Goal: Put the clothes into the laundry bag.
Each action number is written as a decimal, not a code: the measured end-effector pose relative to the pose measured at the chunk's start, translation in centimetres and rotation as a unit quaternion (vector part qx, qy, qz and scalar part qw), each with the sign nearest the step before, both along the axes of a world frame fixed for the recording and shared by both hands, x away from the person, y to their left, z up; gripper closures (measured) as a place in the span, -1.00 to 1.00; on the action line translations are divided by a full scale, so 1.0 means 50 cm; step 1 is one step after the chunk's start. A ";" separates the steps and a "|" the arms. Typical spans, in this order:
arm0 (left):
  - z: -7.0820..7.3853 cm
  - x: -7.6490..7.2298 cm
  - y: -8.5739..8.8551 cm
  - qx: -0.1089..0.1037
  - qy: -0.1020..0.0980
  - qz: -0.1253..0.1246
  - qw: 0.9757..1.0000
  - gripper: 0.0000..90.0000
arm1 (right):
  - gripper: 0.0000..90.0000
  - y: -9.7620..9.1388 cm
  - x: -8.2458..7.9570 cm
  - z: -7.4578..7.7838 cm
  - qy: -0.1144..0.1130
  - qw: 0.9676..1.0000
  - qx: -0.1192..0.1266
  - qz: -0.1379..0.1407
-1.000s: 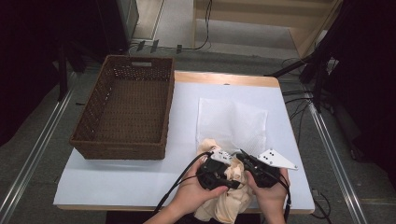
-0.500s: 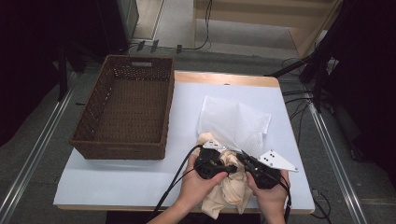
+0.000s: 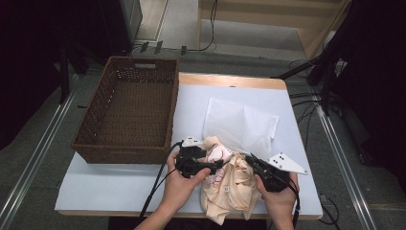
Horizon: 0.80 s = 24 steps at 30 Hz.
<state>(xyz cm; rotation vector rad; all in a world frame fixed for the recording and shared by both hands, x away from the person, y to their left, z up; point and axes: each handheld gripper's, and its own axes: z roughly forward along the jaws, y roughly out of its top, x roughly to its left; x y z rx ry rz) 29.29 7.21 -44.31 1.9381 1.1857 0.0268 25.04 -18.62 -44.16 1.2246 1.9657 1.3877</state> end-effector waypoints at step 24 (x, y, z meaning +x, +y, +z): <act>0.017 -0.050 -0.132 0.032 -0.038 -0.131 0.990 0.93 | 0.99 0.022 -0.005 0.006 -0.010 1.000 -0.008 0.011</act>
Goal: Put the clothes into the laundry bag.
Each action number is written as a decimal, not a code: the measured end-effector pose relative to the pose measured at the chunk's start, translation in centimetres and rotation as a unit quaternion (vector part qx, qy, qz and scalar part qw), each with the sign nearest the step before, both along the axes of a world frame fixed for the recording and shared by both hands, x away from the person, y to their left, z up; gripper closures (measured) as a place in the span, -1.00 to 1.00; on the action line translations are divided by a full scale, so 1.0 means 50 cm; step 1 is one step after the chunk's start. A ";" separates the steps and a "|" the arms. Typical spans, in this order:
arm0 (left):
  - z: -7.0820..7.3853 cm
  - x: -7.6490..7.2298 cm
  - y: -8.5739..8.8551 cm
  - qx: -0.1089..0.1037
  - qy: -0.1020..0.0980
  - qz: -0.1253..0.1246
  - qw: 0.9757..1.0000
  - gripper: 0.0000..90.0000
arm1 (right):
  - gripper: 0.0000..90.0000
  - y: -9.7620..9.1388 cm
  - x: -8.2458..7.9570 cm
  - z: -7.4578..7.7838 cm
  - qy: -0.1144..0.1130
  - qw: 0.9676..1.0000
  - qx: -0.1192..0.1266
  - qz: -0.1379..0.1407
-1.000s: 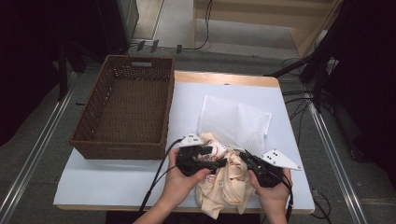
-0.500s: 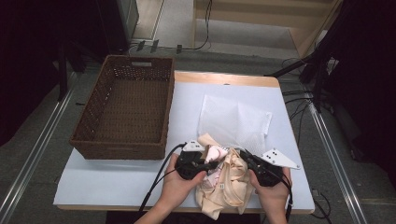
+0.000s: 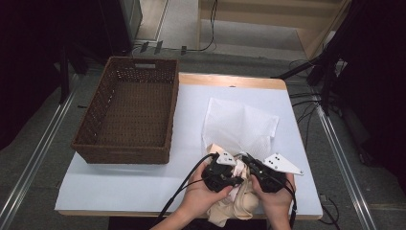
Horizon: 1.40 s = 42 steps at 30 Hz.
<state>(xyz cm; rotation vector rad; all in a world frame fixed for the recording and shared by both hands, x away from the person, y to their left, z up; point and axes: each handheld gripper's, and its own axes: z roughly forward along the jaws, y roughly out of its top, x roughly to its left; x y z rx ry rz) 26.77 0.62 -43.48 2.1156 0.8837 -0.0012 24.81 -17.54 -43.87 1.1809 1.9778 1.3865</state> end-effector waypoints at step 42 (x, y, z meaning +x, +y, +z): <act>0.031 -0.029 0.042 -0.008 -0.103 -0.036 0.994 0.62 | 0.99 -0.028 0.006 -0.006 0.007 1.000 0.005 -0.010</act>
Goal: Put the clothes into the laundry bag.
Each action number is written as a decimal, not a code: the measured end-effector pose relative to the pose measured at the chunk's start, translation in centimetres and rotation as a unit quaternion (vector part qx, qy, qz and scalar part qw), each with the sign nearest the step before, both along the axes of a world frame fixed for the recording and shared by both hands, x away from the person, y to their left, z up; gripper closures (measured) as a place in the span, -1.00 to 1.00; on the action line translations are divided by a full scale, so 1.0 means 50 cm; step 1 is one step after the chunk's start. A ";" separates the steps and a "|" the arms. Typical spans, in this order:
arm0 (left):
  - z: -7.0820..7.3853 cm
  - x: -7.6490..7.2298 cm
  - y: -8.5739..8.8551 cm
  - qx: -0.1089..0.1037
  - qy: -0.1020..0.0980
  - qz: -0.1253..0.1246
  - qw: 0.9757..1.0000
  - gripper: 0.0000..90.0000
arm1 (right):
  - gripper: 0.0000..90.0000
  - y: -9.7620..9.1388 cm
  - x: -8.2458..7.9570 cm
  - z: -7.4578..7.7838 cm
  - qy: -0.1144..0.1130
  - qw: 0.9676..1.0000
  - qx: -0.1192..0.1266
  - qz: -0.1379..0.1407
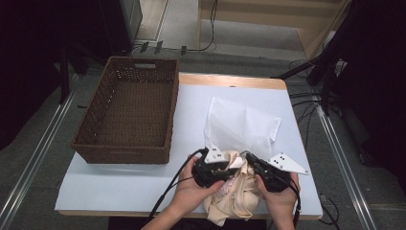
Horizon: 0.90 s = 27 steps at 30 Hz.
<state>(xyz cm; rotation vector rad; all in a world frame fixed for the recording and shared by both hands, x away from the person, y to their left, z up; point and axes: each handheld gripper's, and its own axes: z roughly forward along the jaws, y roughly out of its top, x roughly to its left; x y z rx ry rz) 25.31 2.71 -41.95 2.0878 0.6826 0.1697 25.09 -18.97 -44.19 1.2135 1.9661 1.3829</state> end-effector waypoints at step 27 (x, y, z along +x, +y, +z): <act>-0.030 0.092 -0.020 -0.009 0.089 0.071 0.994 0.22 | 0.99 -0.002 -0.006 0.012 -0.017 1.000 0.012 0.004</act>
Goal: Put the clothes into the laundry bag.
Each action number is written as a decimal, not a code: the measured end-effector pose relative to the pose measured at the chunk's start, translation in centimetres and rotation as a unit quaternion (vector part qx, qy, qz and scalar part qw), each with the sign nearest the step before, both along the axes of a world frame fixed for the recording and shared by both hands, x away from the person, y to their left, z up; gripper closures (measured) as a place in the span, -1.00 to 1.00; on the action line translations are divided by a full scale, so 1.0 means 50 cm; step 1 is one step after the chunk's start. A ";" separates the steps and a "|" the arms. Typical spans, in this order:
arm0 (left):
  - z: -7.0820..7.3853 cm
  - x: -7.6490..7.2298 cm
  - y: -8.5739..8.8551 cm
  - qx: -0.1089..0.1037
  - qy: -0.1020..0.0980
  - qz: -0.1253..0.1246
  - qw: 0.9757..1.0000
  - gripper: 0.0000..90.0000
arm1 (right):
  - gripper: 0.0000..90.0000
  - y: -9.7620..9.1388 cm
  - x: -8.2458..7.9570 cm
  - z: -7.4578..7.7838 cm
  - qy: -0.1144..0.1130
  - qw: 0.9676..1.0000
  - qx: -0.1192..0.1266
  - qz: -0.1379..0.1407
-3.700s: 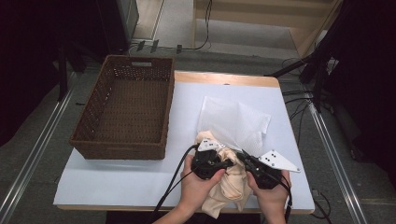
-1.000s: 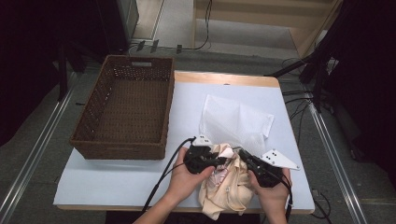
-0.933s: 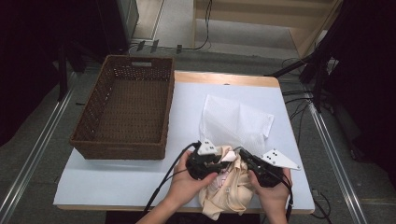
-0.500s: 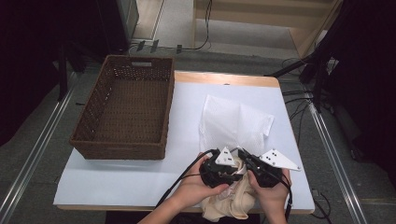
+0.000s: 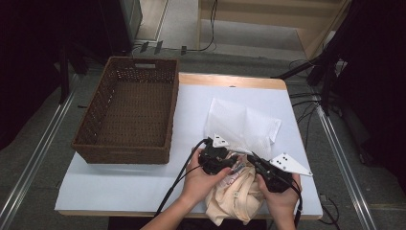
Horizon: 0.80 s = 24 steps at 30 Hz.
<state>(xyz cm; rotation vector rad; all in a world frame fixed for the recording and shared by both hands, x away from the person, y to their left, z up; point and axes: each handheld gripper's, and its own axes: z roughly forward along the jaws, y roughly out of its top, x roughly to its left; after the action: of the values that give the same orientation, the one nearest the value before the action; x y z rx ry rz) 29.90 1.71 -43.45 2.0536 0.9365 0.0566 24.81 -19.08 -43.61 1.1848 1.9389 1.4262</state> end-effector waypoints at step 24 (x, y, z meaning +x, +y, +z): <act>0.019 -0.030 0.019 -0.019 -0.006 0.045 0.999 0.71 | 0.99 0.000 -0.006 0.009 -0.012 1.000 0.007 -0.008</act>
<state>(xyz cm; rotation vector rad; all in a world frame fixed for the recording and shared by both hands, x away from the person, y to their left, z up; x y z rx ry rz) 28.38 2.65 -42.52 1.9746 1.0147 0.0975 24.49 -19.09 -43.16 1.1813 1.9021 1.4407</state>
